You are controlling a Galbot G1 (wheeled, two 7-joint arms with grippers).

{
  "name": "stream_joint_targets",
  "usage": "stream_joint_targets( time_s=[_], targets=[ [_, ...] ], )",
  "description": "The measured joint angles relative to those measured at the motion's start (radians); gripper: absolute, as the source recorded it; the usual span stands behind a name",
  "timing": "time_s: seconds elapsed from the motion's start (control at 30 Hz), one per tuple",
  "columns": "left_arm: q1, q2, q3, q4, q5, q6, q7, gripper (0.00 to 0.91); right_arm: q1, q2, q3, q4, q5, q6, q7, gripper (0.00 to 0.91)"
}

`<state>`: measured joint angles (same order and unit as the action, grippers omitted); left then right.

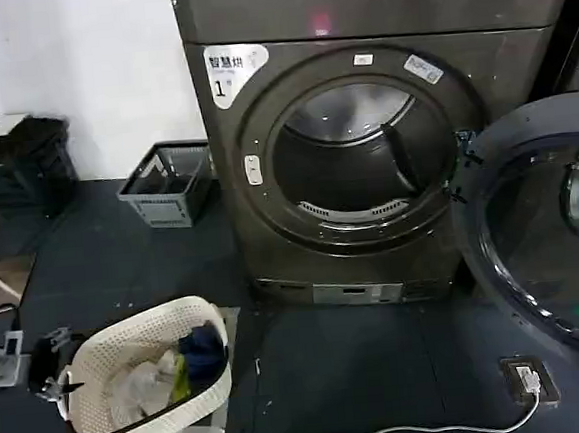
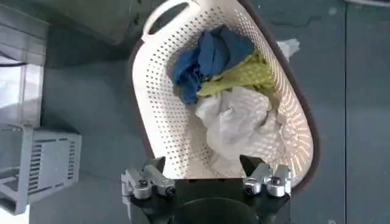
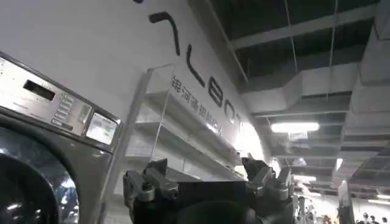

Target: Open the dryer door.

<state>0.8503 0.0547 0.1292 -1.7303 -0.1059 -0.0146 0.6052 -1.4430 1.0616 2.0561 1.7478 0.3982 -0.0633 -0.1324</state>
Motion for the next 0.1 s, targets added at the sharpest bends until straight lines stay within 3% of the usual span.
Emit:
stream_joint_targets(
  time_s=[0.1],
  targets=[
    [-0.001, -0.005, -0.002, 0.004, 0.004, -0.004, 0.0, 0.907, 0.0, 0.0, 0.0, -0.001, -0.001, 0.001, 0.0, 0.907]
  ],
)
